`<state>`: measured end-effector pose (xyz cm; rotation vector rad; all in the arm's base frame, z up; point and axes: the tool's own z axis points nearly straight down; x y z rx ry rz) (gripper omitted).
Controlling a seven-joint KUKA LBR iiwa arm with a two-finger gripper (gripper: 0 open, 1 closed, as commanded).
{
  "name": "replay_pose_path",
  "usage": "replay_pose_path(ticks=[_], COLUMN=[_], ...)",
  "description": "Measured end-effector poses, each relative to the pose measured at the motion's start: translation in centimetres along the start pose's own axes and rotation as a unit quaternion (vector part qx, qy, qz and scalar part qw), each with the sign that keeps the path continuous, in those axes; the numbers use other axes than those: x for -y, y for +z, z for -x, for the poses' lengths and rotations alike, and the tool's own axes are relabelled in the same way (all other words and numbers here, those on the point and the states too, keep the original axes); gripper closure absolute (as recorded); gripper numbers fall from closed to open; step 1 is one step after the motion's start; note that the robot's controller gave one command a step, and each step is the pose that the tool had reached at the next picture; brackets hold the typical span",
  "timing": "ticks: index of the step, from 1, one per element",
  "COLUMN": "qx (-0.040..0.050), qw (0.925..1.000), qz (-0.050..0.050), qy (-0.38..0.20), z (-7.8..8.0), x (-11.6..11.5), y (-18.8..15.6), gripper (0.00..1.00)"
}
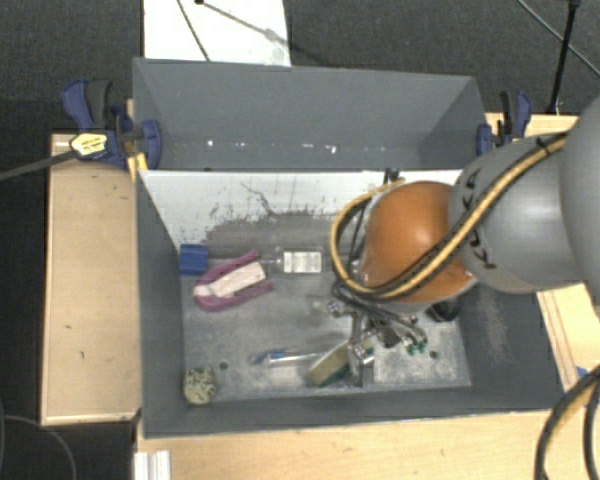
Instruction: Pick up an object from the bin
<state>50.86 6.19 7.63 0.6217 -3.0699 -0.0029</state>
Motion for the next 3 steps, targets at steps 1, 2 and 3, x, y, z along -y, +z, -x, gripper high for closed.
replay_pose_path(ticks=[1, 2, 3], qx=[0.0076, 0.0073, 0.0097], qw=[0.9984, 0.9985, 0.9967], qz=[-0.003, -0.002, -0.004], qy=[-0.055, -0.054, -0.081], z=[1.6, 1.6, 1.8], x=[0.8, 0.8, 0.7], y=[0.6, 0.6, -16.3], gripper=[0.00, 1.00, 1.00])
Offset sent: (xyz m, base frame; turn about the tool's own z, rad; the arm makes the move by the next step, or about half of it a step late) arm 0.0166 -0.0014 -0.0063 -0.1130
